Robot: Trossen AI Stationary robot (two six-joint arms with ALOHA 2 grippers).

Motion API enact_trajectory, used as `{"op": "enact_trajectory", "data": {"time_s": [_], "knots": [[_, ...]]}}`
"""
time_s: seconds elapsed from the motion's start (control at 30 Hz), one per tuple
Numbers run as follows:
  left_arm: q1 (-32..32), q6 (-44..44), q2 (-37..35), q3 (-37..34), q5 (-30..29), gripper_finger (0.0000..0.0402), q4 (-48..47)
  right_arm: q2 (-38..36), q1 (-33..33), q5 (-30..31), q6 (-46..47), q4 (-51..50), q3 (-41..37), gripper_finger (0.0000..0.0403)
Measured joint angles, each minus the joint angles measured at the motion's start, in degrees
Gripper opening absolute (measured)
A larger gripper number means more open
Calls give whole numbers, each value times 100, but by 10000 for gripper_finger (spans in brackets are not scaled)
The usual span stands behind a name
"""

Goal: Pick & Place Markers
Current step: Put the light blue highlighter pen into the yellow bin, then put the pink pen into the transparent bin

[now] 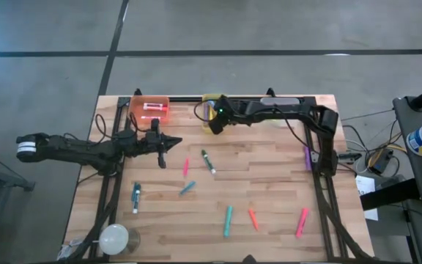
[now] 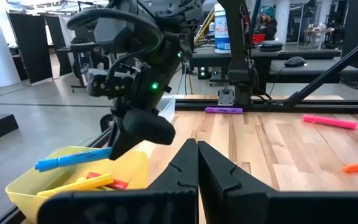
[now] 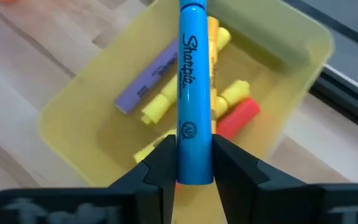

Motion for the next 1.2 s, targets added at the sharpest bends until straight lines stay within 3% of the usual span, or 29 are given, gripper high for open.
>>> {"op": "enact_trajectory", "data": {"time_s": [0.23,0.43,0.63,0.77,0.87,1.03,1.2], "knots": [[0,-84,0,-2,-12,0,-43,122,-23,-333,-368,-3,96,108],[-29,-95,0,-9,0,0,-443,-193,280,-301,-774,4,-146,66],[-421,-362,9,20,-199,5,-1515,-650,1160,508,-831,73,-801,20],[-812,-813,182,260,-776,33,-2559,-836,1743,1156,-640,205,-1075,9],[-1068,-1272,518,459,-1119,65,-3295,-860,2106,1259,-639,241,-1116,8],[-1348,-2211,1273,783,-1071,111,-3631,-916,2430,1329,-666,304,-1076,8],[-1438,-2888,2064,1255,-960,133,-4246,-927,2553,1334,-685,295,-1063,8]]}}
